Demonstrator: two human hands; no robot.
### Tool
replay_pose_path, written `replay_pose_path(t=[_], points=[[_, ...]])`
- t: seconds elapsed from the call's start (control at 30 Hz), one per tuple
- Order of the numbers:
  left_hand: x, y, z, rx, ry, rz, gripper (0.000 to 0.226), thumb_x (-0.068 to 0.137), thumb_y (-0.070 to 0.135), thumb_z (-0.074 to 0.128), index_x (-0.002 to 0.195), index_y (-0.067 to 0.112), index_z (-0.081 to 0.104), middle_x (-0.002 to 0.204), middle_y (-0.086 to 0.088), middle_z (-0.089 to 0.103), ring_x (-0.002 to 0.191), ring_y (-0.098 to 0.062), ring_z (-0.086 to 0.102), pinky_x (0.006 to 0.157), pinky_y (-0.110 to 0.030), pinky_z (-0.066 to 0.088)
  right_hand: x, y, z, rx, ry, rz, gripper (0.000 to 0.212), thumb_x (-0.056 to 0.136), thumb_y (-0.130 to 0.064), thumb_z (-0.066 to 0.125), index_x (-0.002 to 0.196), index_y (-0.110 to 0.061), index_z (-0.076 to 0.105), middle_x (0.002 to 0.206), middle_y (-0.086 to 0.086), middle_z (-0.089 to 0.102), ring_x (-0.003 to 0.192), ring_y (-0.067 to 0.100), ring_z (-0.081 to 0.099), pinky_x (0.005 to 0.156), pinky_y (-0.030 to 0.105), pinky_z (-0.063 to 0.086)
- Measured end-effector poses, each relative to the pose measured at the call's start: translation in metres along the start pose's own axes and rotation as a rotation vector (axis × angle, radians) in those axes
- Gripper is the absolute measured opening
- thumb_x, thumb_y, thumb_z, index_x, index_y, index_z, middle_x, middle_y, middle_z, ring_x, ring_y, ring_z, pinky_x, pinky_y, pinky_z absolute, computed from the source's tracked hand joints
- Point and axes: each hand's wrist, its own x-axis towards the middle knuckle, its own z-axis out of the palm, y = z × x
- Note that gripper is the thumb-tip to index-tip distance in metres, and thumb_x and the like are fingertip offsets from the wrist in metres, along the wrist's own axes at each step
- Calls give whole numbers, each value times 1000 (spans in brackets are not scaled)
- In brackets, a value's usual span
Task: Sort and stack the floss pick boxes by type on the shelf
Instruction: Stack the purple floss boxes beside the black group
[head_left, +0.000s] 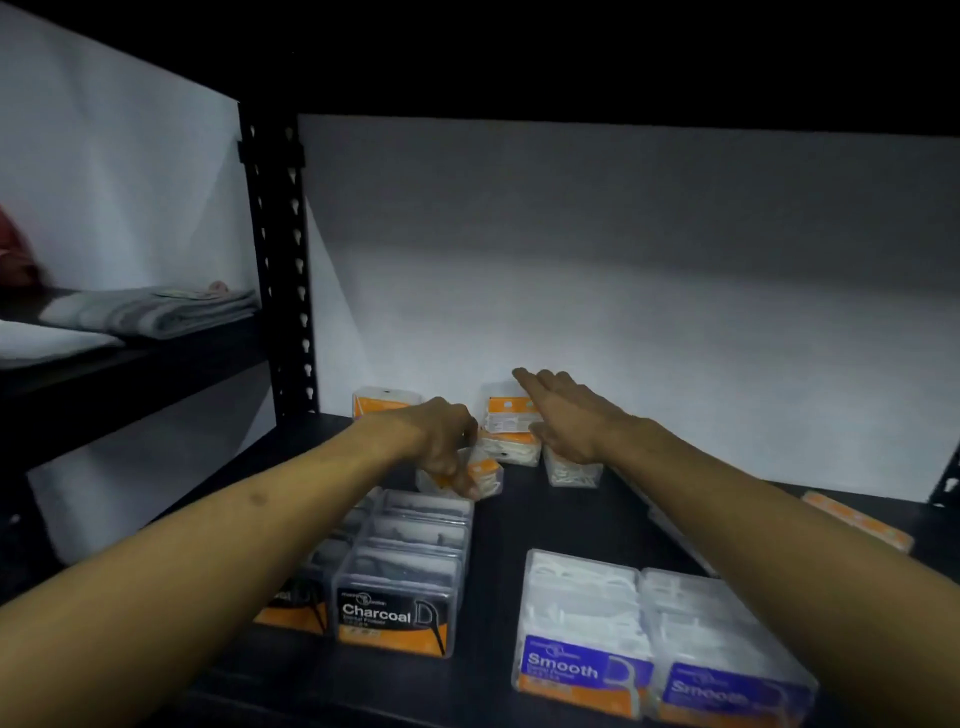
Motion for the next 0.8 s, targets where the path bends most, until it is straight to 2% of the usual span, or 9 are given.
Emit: replay_pose_path(t=[0.13, 0.2, 0.27, 0.37, 0.43, 0.57, 0.67, 0.73, 0.8], points=[[9, -11, -3, 22, 17, 52, 71, 65, 48, 87, 127, 23, 64, 119, 1, 67, 105, -20, 64, 95, -31, 51, 17, 0, 16, -70, 94, -2, 51, 92, -14, 59, 138, -8, 38, 134, 15, 35, 116, 31, 43, 91, 41, 47], [10, -22, -8, -25, 22, 65, 57, 71, 44, 85, 122, 24, 69, 114, 2, 70, 103, -19, 64, 95, -28, 50, 22, 3, 17, -30, 135, 10, 43, 91, -15, 60, 131, -7, 46, 130, 14, 37, 117, 29, 42, 93, 41, 46], [12, -34, -12, -79, 18, 87, 44, 77, 42, 81, 118, 27, 72, 112, 3, 72, 105, -18, 66, 98, -29, 49, 23, 4, 13, 74, 145, 15, 45, 88, -15, 63, 130, -10, 46, 128, 11, 40, 118, 27, 40, 95, 39, 44], [16, -48, -12, -135, 25, 122, 32, 84, 43, 75, 114, 34, 71, 102, 4, 76, 100, -16, 68, 100, -35, 49, 13, 3, 7, 282, 56, -1, 43, 83, -11, 69, 113, -18, 40, 110, 7, 52, 97, 25, 52, 74, 33, 44], [17, -55, -10, -162, 25, 130, 26, 87, 36, 73, 113, 36, 71, 99, 5, 76, 99, -16, 69, 100, -36, 50, 2, 0, 11, 285, 8, -26, 45, 80, -12, 73, 105, -19, 37, 101, 6, 56, 85, 24, 55, 66, 34, 44], [12, -55, -9, -194, 2, 145, 30, 89, 18, 69, 114, 34, 72, 98, 2, 75, 103, -18, 68, 100, -36, 50, -14, -4, 21, 268, -10, -72, 52, 80, -22, 78, 102, -28, 31, 105, -1, 48, 90, 19, 48, 73, 33, 40], [11, -59, -6, -188, 9, 129, 34, 88, 14, 66, 115, 33, 72, 101, 3, 75, 103, -17, 68, 98, -35, 51, -17, -5, 24, 307, -6, -62, 44, 84, -30, 75, 103, -27, 35, 107, -4, 46, 94, 17, 45, 75, 28, 35], [9, -63, -4, -203, 14, 151, 39, 84, 11, 59, 116, 29, 72, 106, 2, 75, 103, -17, 68, 98, -37, 51, -19, -6, 25, 338, -18, -27, 46, 82, -31, 78, 106, -26, 38, 110, -3, 48, 97, 17, 48, 76, 27, 40], [7, -65, -4, -204, 12, 154, 45, 85, 6, 49, 122, 21, 69, 115, -1, 72, 108, -17, 65, 101, -39, 49, -21, -8, 24, 368, -41, 8, 60, 78, -32, 82, 119, -25, 39, 117, -2, 49, 104, 16, 49, 85, 32, 47]])
